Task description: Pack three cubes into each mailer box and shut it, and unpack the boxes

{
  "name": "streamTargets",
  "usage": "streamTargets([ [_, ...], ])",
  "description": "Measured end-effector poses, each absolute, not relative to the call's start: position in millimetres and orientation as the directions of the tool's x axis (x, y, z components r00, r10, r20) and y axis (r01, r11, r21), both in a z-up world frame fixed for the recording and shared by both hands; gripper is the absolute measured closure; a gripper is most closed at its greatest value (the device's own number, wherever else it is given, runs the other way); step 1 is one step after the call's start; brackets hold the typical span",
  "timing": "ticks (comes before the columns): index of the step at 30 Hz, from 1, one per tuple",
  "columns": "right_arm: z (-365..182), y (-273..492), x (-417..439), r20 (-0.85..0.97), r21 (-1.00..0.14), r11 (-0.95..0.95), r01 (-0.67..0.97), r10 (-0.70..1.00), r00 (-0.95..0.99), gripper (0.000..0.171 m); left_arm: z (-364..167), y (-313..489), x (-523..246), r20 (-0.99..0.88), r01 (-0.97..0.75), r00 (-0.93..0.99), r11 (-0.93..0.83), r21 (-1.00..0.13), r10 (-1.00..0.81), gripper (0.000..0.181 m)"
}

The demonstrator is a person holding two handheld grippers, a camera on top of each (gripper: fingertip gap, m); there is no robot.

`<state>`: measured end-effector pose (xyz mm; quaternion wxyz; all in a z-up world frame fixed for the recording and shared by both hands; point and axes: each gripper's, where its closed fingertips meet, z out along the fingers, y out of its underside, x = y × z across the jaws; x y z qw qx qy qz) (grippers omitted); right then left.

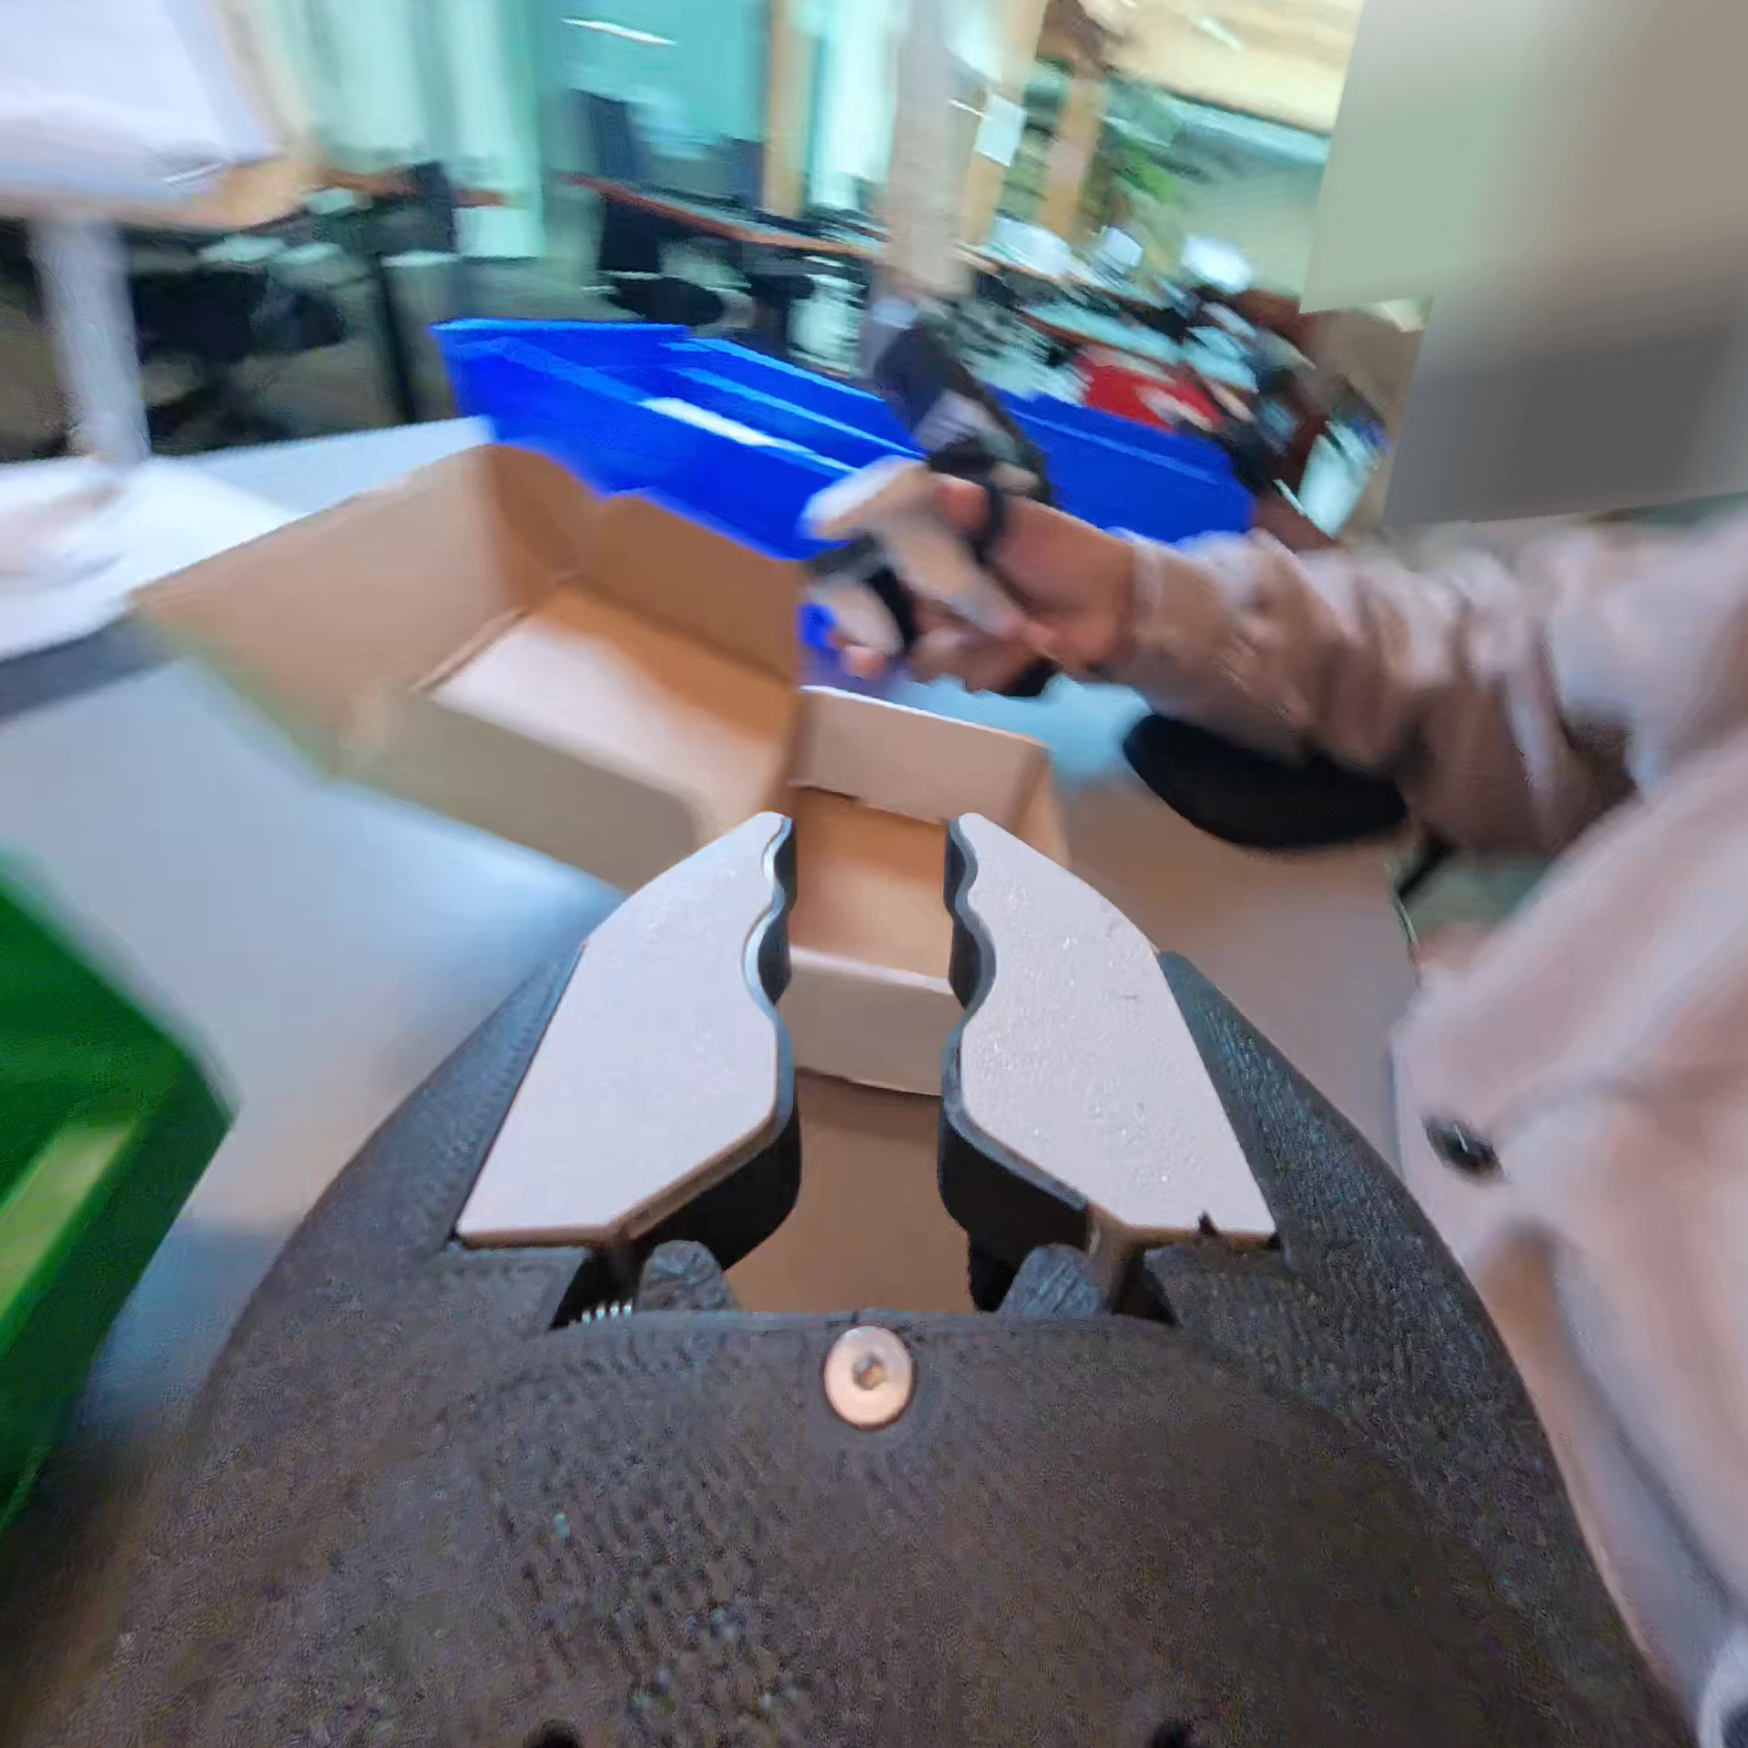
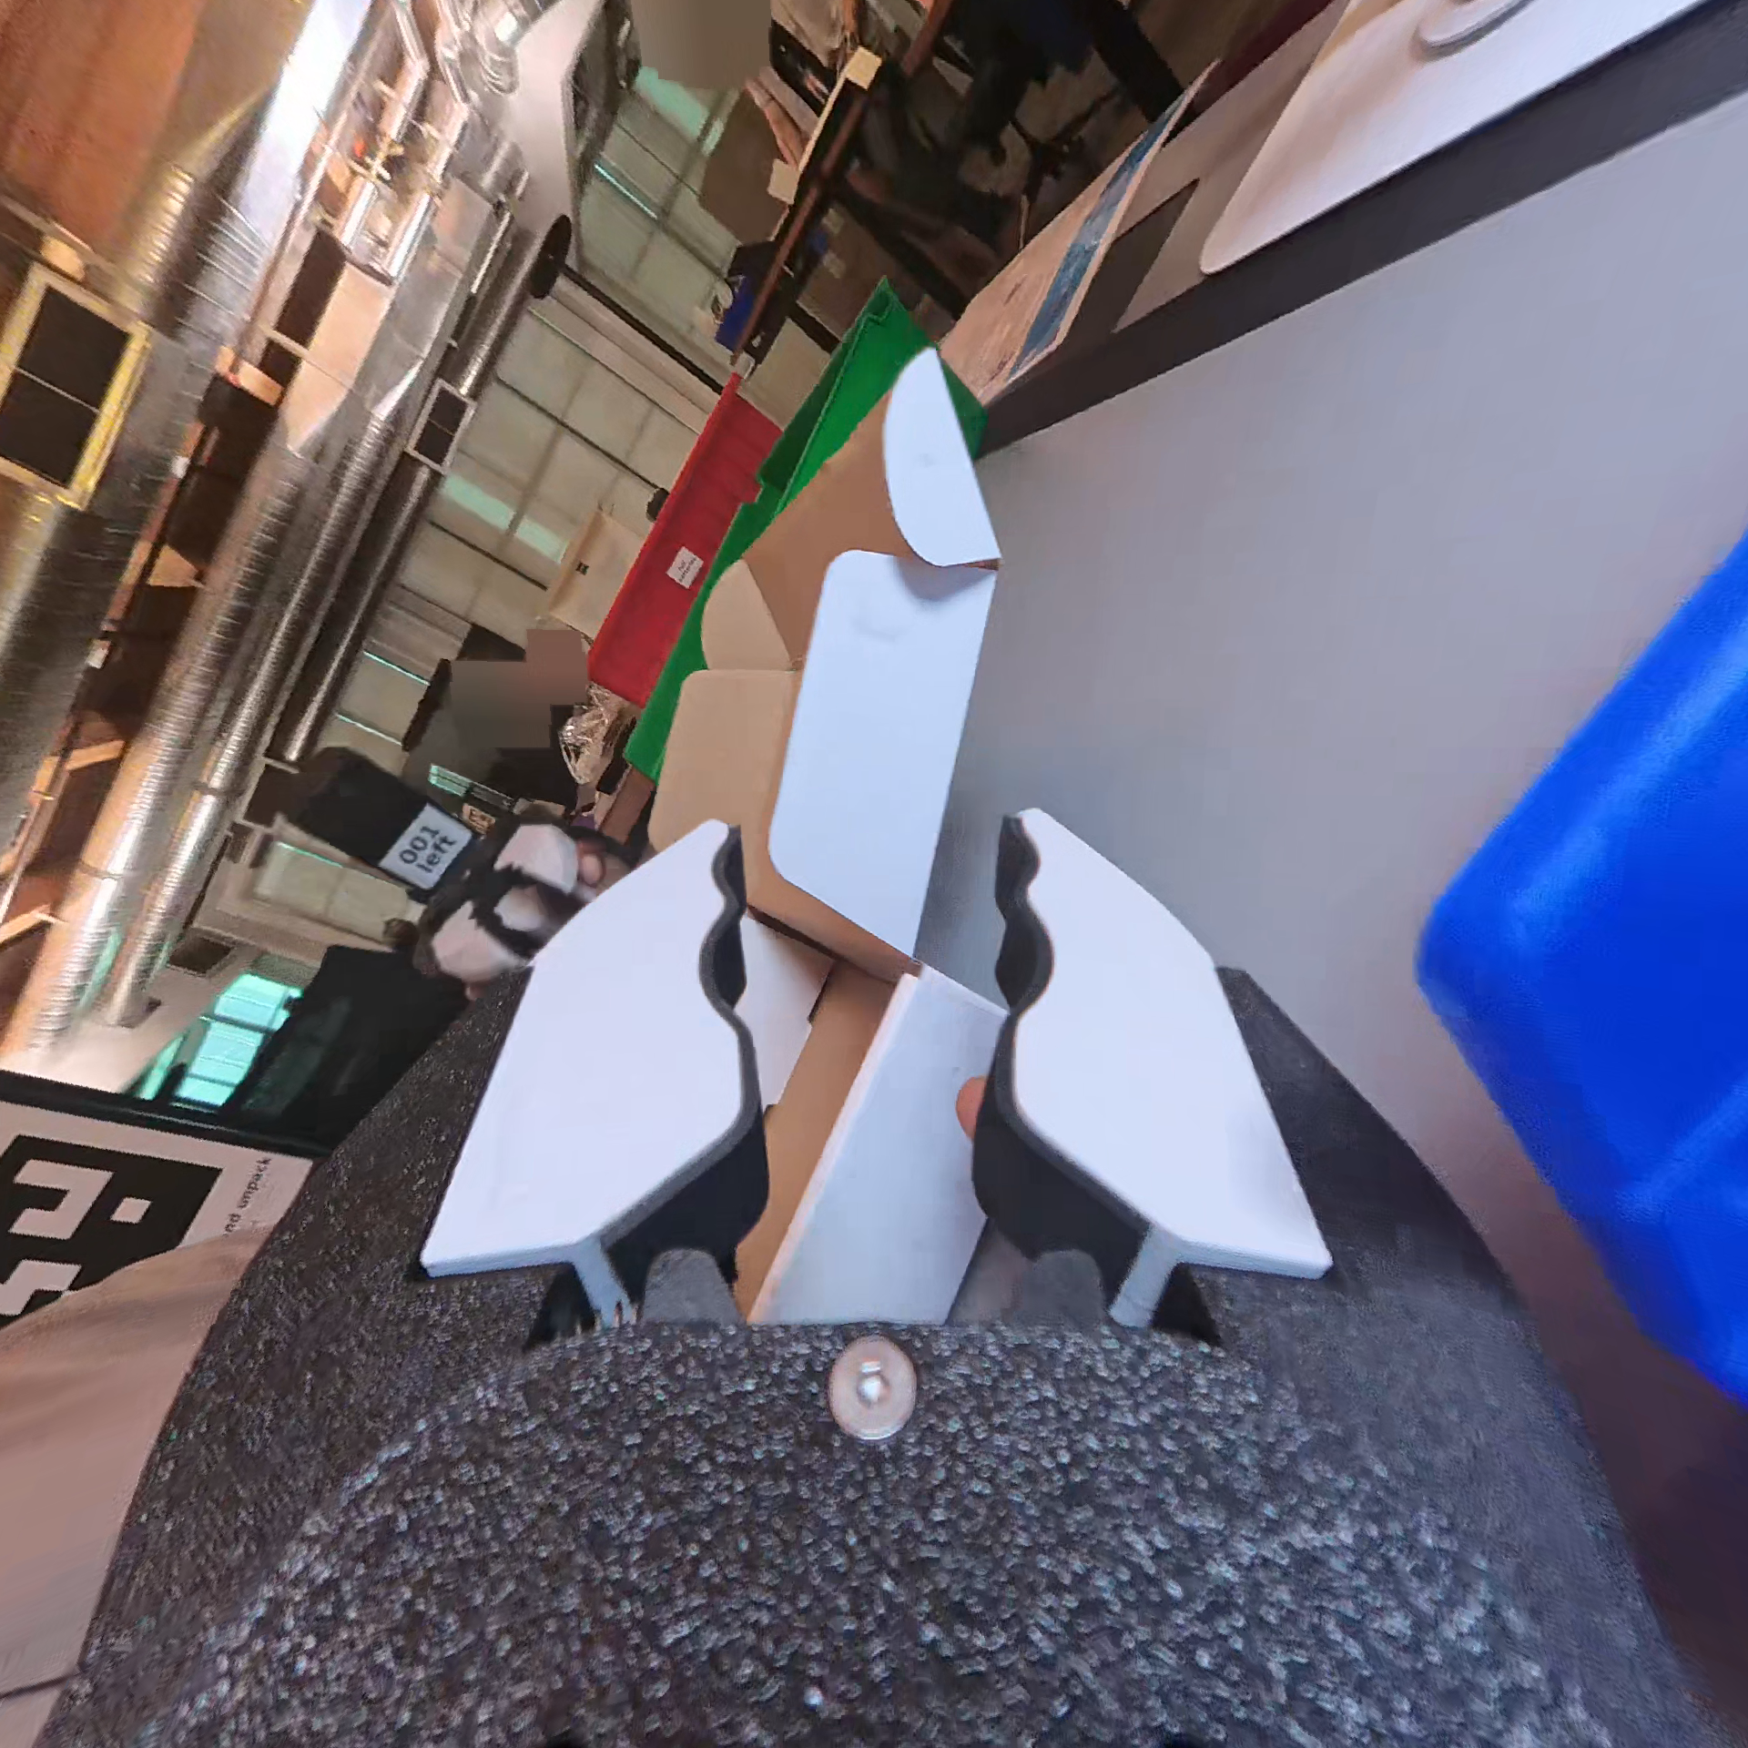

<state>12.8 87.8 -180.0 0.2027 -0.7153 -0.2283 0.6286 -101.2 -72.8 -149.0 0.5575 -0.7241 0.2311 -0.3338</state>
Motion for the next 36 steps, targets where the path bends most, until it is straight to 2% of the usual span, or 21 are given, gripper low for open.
streamTargets([
  [3, -182.3, 87.1, 4.2, -0.834, -0.545, -0.837, 0.048, 0.547, 0.078, 0.116, -170.1, -41.1, -142.6, 0.546, 0.346, 0.683, -0.444, -0.826, -0.484, 0.145],
  [6, -182.3, 88.1, -5.6, -0.858, -0.51, -0.858, 0.056, 0.512, 0.043, 0.111, -185.4, -22.1, -153.1, 0.747, 0.553, 0.557, -0.509, -0.659, -0.362, 0.142],
  [9, -179.5, 83.8, -12.1, -0.878, -0.478, -0.875, 0.07, 0.477, -0.028, 0.118, -194.2, -6.0, -151.3, 0.812, 0.624, 0.496, -0.523, -0.58, -0.308, 0.144],
  [12, -178.7, 64.9, -14.4, -0.831, -0.556, -0.819, 0.146, 0.551, -0.07, 0.128, -194.9, 2.5, -138.7, 0.833, 0.625, 0.44, -0.553, -0.552, -0.335, 0.143],
  [14, -178.8, 55.8, -13.7, -0.761, -0.646, -0.741, 0.183, 0.646, -0.067, 0.132, -190.1, 2.9, -132.4, 0.841, 0.626, 0.395, -0.561, -0.541, -0.37, 0.143],
  [17, -179.7, 45.7, -6.8, -0.56, -0.813, -0.531, 0.238, 0.825, -0.073, 0.138, -180.7, -1.4, -128.8, 0.837, 0.622, 0.343, -0.565, -0.542, -0.426, 0.145],
  [21, -179.9, 23.1, 5.6, -0.356, -0.907, -0.3, 0.296, 0.921, -0.157, 0.137, -164.6, -14.9, -118.3, 0.796, 0.578, 0.279, -0.568, -0.586, -0.537, 0.152],
  [24, -181.4, 3.3, 19.7, -0.318, -0.919, -0.221, 0.328, 0.906, -0.28, 0.135, -157.1, -23.5, -111.5, 0.759, 0.543, 0.254, -0.561, -0.625, -0.599, 0.154],
  [27, -181.6, -10.3, 36.5, -0.394, -0.893, -0.245, 0.377, 0.831, -0.393, 0.124, -157.7, -29.8, -104.0, 0.73, 0.495, 0.257, -0.562, -0.663, -0.634, 0.156],
  [36, -188.8, 19.4, 41.4, -0.569, -0.811, -0.439, 0.386, 0.745, -0.349, 0.125, -160.9, -35.3, -98.5, 0.7, 0.434, 0.276, -0.564, -0.702, -0.658, 0.157],
])
